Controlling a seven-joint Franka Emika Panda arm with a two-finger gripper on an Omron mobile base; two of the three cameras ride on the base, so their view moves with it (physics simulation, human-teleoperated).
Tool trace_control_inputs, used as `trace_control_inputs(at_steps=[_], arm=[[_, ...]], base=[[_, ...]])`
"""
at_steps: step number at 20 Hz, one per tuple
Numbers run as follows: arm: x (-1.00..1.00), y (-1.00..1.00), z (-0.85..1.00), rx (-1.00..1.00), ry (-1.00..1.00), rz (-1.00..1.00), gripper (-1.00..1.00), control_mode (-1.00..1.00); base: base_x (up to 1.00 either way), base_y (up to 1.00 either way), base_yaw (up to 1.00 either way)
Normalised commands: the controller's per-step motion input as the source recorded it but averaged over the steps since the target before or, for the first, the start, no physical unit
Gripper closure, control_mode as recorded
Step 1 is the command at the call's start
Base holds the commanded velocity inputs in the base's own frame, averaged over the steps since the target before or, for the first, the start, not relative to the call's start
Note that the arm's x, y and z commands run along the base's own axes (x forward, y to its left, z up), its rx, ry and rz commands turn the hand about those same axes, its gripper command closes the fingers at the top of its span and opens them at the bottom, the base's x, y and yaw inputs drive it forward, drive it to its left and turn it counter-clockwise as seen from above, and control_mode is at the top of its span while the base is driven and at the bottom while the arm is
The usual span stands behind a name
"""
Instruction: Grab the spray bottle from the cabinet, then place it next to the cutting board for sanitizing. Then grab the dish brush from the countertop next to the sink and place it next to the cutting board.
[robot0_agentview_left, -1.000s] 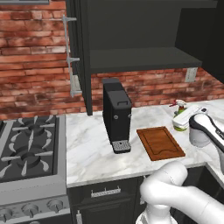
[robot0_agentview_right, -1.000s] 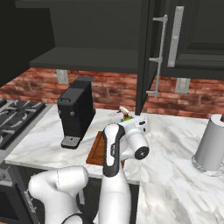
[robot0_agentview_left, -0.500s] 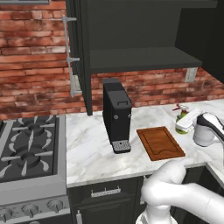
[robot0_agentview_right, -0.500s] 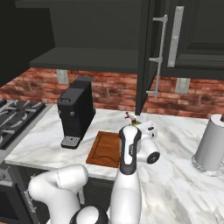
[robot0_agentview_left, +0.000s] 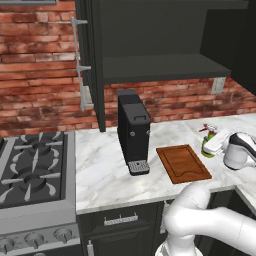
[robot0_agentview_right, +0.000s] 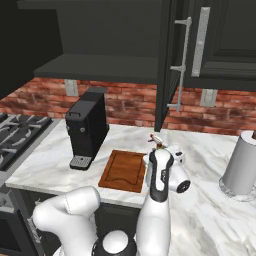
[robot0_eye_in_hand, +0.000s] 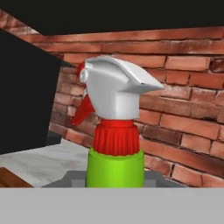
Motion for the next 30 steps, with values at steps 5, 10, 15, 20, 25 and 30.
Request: trace_control_inputs(at_steps=[5, 10, 15, 20, 25, 30], arm=[[0.02, -0.11, -0.45, 0.01, 0.01, 0.01, 1.0, -1.0], [0.0, 0.0, -0.49, 0.0, 0.0, 0.0, 1.0, -1.0], [0.0, 0.0, -0.33, 0.0, 0.0, 0.0, -1.0, -1.0], [0.0, -0.03, 0.0, 0.0, 0.0, 0.0, -1.0, -1.0], [-0.14, -0.16, 0.0, 0.01, 0.0, -0.05, -1.0, -1.0], [-0.36, -0.22, 0.11, 0.02, 0.0, -0.15, -1.0, -1.0]], base=[[0.0, 0.0, 0.0], [0.0, 0.0, 0.0], [0.0, 0.0, 0.0], [0.0, 0.0, 0.0], [0.0, 0.0, 0.0], [0.0, 0.0, 0.0]])
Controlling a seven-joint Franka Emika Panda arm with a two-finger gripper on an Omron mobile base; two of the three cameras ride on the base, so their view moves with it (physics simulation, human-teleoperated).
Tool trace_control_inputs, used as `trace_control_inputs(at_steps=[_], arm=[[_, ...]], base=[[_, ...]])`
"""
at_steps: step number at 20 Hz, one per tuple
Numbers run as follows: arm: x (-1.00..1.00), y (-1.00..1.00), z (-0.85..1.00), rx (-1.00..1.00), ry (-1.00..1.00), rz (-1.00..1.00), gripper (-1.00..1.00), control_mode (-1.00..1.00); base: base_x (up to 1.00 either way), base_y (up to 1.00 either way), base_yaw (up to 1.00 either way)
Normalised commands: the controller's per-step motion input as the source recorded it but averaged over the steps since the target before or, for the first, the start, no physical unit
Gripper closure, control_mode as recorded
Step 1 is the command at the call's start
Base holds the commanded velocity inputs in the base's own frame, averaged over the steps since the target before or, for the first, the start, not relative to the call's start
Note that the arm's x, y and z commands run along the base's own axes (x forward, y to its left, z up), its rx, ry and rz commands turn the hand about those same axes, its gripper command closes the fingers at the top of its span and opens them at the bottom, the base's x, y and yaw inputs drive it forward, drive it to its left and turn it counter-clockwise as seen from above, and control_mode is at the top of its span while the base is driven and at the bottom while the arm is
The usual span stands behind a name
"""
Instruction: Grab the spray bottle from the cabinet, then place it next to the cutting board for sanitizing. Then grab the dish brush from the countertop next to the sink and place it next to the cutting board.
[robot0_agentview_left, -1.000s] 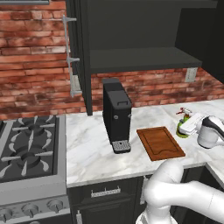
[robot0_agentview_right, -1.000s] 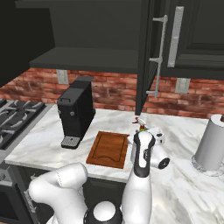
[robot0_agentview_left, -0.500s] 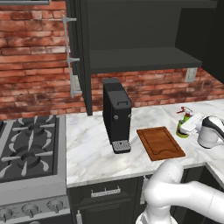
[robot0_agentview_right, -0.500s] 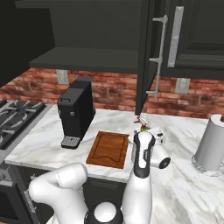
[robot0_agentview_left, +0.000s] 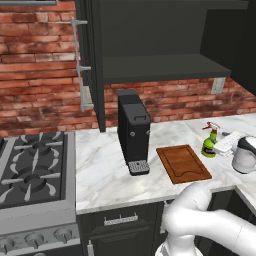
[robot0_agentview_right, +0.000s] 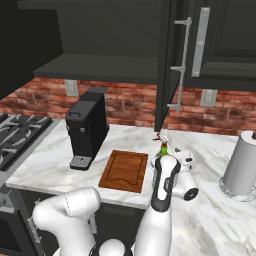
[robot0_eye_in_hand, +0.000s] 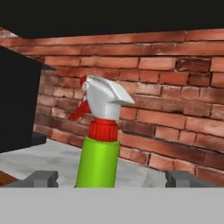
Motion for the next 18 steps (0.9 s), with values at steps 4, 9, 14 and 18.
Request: trace_control_inputs(at_steps=[4, 9, 14, 18], arm=[[-0.71, -0.14, 0.58, 0.0, 0.04, -0.26, -1.0, -1.0], [-0.83, -0.01, 0.76, 0.0, 0.1, -0.2, -1.0, -1.0], [-0.92, 0.0, 0.69, 0.0, 0.14, -0.15, -1.0, -1.0], [-0.96, 0.08, 0.7, 0.0, 0.12, -0.09, -1.0, -1.0]], base=[[0.0, 0.0, 0.0], [0.0, 0.0, 0.0], [0.0, 0.0, 0.0], [0.0, 0.0, 0.0]])
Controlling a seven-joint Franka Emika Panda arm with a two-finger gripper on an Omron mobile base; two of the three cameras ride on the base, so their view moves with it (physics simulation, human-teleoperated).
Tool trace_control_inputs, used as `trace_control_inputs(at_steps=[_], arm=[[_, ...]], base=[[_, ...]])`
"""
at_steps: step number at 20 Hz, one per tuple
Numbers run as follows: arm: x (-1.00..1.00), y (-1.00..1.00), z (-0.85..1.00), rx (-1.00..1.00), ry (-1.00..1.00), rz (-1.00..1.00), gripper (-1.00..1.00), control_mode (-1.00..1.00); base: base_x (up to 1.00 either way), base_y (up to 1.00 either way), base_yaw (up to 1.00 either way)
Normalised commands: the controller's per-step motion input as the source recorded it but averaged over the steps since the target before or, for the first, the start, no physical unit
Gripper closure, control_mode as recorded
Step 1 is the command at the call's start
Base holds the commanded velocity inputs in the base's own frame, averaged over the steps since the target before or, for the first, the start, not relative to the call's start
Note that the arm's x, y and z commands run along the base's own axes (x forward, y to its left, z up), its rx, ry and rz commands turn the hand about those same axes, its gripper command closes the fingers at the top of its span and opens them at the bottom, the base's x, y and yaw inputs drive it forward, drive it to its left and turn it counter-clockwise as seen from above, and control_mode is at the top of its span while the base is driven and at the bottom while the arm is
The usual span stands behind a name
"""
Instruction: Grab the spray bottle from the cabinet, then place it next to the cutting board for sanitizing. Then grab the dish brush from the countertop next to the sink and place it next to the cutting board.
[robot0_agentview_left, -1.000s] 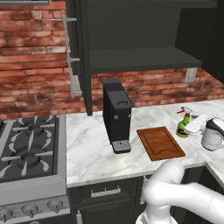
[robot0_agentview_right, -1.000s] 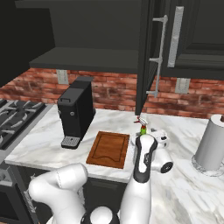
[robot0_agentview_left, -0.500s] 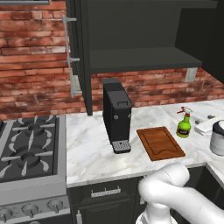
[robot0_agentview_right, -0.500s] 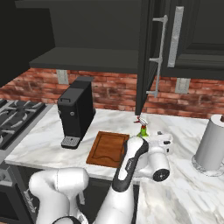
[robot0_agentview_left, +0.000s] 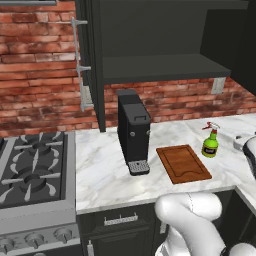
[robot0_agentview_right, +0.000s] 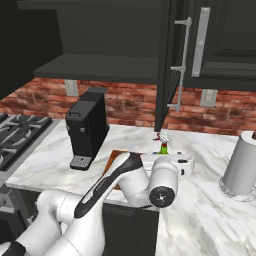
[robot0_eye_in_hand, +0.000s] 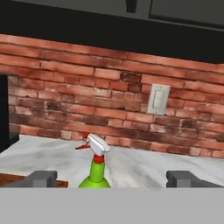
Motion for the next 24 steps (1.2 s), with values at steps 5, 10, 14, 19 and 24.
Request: trace_control_inputs(at_steps=[5, 10, 14, 19, 24], arm=[[-0.96, 0.33, 0.63, 0.0, 0.13, -0.07, -1.0, -1.0], [-0.89, 0.6, 0.46, 0.0, 0.07, -0.06, -1.0, -1.0], [-0.63, 0.74, 0.88, 0.0, 0.0, -0.01, -1.0, -1.0], [-0.36, 0.79, 1.0, -0.02, 0.0, 0.0, -1.0, -1.0], [-0.01, 0.84, 0.76, -0.01, 0.16, 0.0, -1.0, -1.0]], base=[[0.0, 0.0, 0.0], [0.0, 0.0, 0.0], [0.0, 0.0, 0.0], [0.0, 0.0, 0.0], [0.0, 0.0, 0.0]])
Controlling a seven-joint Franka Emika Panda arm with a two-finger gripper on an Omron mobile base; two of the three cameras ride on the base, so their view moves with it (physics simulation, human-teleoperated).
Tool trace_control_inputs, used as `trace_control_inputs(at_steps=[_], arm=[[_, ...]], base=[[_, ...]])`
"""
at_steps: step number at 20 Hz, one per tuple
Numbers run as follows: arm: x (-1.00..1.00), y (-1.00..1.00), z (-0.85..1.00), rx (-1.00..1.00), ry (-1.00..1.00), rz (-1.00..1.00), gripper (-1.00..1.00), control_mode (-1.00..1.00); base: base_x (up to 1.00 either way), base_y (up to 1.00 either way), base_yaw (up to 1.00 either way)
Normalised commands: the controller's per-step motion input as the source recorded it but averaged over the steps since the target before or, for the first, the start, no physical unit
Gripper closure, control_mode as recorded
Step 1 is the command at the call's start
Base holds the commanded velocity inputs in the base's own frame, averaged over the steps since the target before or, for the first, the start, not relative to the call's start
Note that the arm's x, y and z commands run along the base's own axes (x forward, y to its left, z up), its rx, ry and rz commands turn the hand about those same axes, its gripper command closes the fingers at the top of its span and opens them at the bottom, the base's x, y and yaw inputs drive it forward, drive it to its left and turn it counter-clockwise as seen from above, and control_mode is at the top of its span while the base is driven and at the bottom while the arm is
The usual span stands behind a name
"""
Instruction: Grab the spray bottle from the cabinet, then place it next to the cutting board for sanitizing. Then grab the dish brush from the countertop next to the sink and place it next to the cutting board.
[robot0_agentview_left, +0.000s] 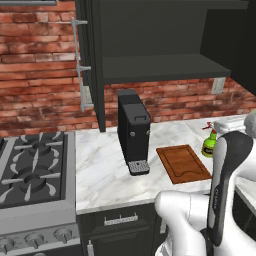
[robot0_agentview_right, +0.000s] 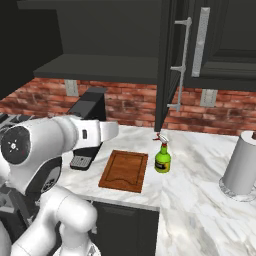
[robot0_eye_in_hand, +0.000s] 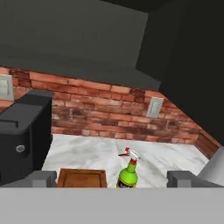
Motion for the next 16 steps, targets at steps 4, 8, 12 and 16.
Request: trace_control_inputs(at_steps=[4, 8, 12, 16], arm=[[0.0, 0.72, 0.06, 0.09, 0.17, 0.0, -1.0, -1.0], [0.09, 0.47, -0.23, 0.12, 0.07, 0.0, -1.0, -1.0], [0.09, 0.38, -0.43, 0.14, 0.02, 0.0, -1.0, -1.0], [0.0, 0.08, -0.06, 0.03, 0.0, 0.0, -1.0, 1.0]], base=[[0.0, 0.0, 0.0], [0.0, 0.0, 0.0], [0.0, 0.0, 0.0], [-0.3, 0.33, 0.0]])
